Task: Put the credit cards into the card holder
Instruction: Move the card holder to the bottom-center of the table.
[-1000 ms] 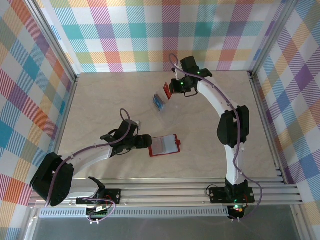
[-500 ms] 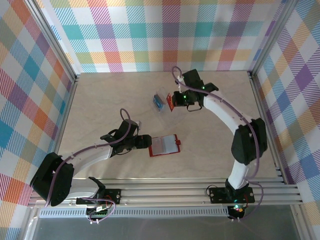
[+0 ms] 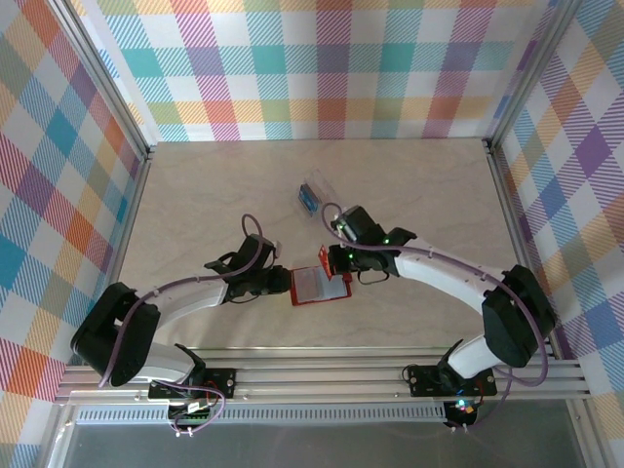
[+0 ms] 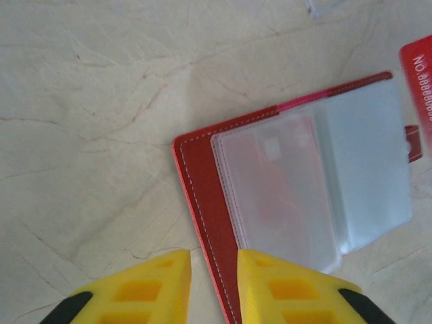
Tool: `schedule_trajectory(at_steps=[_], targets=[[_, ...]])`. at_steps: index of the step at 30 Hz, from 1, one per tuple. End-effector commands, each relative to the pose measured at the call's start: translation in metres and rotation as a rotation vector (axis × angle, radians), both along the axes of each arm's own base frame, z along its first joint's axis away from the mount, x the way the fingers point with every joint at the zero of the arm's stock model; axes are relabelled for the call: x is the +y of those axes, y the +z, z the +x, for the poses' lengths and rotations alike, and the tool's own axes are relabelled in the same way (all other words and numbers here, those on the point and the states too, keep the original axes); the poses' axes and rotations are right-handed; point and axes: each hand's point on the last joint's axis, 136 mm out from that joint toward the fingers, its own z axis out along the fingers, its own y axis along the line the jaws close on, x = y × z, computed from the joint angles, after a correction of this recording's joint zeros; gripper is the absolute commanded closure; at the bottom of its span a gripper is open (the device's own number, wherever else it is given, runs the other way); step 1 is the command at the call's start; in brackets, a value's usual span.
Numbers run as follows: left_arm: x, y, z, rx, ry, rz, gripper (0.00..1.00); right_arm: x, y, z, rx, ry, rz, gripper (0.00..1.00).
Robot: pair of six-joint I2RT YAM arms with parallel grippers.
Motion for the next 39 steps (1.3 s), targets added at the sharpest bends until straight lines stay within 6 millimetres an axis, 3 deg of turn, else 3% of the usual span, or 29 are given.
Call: schedule_trajectory(at_steps=[1, 11, 29, 37, 39], targets=[[-0.019, 0.005, 0.002, -0.017, -0.067, -0.024, 0.78, 0.009, 0.005, 0.006, -0.053, -0.058, 0.048, 1.00], [-0.027, -0.021, 0.001, 0.055, -0.093, 0.028, 0.86, 0.011, -0.013, -0.005, -0.035, -0.076, 0.038, 1.00], [-0.027, -0.029, 0.000, 0.077, -0.088, 0.058, 0.88, 0.004, -0.041, -0.019, 0.005, -0.134, -0.025, 1.00], [-0.026, -0.030, 0.000, 0.079, -0.087, 0.061, 0.88, 0.014, -0.053, -0.026, 0.038, -0.113, -0.029, 1.00], [-0.026, -0.030, 0.001, 0.076, -0.087, 0.061, 0.89, 0.016, -0.053, -0.026, 0.041, -0.108, -0.028, 0.94]])
